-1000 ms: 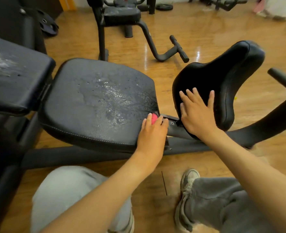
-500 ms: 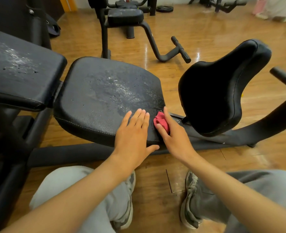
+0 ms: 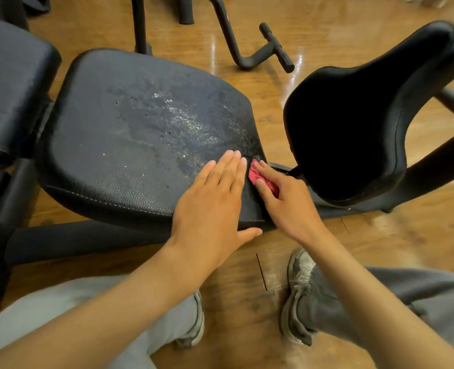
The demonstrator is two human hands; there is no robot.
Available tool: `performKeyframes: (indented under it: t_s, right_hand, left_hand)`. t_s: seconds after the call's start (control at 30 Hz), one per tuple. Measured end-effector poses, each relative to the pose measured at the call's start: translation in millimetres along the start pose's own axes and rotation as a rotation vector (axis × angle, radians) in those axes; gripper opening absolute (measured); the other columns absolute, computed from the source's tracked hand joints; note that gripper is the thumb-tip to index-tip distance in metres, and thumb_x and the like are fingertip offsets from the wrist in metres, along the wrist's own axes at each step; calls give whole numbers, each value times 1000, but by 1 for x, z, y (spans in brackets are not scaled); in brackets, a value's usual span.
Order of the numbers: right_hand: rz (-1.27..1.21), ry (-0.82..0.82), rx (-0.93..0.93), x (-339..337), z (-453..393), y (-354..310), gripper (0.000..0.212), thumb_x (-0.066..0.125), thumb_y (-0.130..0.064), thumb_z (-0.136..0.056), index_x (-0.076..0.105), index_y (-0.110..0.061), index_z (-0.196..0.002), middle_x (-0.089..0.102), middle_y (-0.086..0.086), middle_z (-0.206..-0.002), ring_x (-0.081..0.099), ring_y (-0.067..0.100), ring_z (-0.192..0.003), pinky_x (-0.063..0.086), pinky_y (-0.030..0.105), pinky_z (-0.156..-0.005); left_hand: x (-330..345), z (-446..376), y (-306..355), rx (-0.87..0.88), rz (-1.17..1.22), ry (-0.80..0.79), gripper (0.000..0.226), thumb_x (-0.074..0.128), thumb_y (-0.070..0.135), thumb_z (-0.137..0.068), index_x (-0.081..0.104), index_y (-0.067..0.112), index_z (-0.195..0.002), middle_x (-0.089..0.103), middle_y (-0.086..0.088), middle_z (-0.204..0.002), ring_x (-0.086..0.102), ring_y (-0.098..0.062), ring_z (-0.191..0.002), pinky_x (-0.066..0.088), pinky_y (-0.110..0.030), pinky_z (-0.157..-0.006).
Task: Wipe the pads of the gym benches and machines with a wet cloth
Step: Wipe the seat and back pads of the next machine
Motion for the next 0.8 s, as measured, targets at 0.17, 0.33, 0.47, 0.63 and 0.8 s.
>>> performKeyframes:
  t_s: [0.17,0.33,0.47,0.63,0.8]
  right_hand:
    - [-56,41,-69,-2,65,-6,44,57,-21,-104,53,-23,-148,53,-11,-150,44,0,-141,39,27,-117]
    - [-27,-13,101,2,-25,27,45,51,-21,-107,47,-21,-152,47,-1,-155,39,12,-145,33,34,-120]
    - [-111,-27,25,-4,35,8,46,53,-16,-106,48,-25,-151,45,-12,-155,34,-1,-146,29,20,-120]
    - [-84,-55,-19,3,5,15,46,52,-17,-106,48,-22,-151,43,-9,-157,31,0,-148,28,29,-123]
    - [-87,-70,63,6,-15,10,48,49,-20,-107,42,-26,-155,35,-8,-162,23,1,-151,25,33,-125]
  left_hand:
    - [0,-3,-2,1,36,-80,120,37,81,-91,-30,5,-155,-31,-10,-166,-27,-22,-154,-14,-38,-124]
    - [-1,-5,-3,-18,39,-143,127,47,81,-88,-30,5,-155,-31,-9,-166,-27,-21,-154,-10,-39,-128]
    - [-3,-7,-4,-43,62,-174,130,51,79,-87,-31,4,-154,-32,-9,-166,-29,-21,-154,-10,-39,-128]
    - [-3,-8,-3,-47,40,-181,130,50,80,-86,-31,5,-154,-32,-10,-166,-28,-22,-154,-10,-40,-128]
    - [-4,-4,0,-49,49,-152,126,49,79,-88,-29,5,-155,-30,-10,-166,-28,-22,-154,-10,-40,-128]
Point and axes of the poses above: each hand's wrist, its own z-axis away from the middle knuckle, its own x-axis out of the palm, y = z × x, the point moved 3 cm from there along -z, towards the middle knuckle
